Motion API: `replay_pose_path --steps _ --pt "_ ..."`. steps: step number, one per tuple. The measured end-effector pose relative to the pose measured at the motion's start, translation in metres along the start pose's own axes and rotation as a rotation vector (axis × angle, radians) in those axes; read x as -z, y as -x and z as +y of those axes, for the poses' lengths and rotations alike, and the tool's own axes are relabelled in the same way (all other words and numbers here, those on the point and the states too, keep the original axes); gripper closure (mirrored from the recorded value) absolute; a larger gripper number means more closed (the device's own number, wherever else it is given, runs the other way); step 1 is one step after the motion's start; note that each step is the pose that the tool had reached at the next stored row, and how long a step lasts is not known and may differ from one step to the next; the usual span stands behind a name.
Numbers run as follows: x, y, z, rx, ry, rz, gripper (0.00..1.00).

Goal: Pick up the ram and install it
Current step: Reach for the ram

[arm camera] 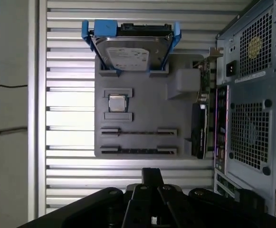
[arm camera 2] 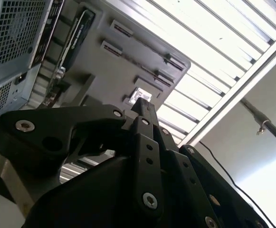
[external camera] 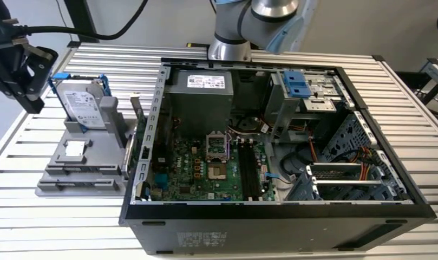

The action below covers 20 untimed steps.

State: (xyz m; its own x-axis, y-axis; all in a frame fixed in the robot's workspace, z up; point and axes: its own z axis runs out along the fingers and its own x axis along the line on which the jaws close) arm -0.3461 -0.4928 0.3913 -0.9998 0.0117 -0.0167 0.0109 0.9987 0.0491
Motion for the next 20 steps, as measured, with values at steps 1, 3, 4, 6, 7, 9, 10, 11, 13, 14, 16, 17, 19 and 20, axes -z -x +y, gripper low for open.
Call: replay_pose_path --steps 1,3,4,6,7,9,10,11,13,14,16,17,19,20 --pt "0.0001 -0.0003 -0.0005 -0.002 -0.0002 0.0001 1.0" --pt "0.0001 -0.0015 -0.0005 -0.003 -0.0001 -0.0001 1.0" --pt "0.0001 -0.0021 -0.0006 -0.003 -0.0001 -0.0001 1.0" --pt "0.0002 -0.0027 -0.0006 -0.002 -0.0002 0.0001 1.0" --pt "0.0001 -0.0028 -0.0006 -0.002 -0.0001 0.0 1.0" --pt "0.0001 -0.0031 -0.0006 -0.002 -0.0001 0.0 1.0" --pt "0.0001 -0.003 -0.0006 -0.002 -0.0001 0.0 1.0" --pt "0.0001 -0.003 -0.0006 -0.002 -0.0001 0.0 1.0" --pt "0.0001 -0.003 -0.0006 -0.002 -0.0001 0.0 1.0" --pt "0.0001 -0.003 -0.0006 -0.002 -0.0001 -0.0001 1.0" --pt "0.0001 -0.0031 -0.0006 -0.002 -0.0001 0.0 1.0" --pt "0.0001 -0.0031 -0.0006 -0.002 -0.0001 0.0 1.0" --pt "0.0001 -0.0031 -0.0006 -0.001 -0.0001 0.0 1.0" --pt "0.0001 -0.0031 -0.0006 0.001 0.0 0.0001 1.0"
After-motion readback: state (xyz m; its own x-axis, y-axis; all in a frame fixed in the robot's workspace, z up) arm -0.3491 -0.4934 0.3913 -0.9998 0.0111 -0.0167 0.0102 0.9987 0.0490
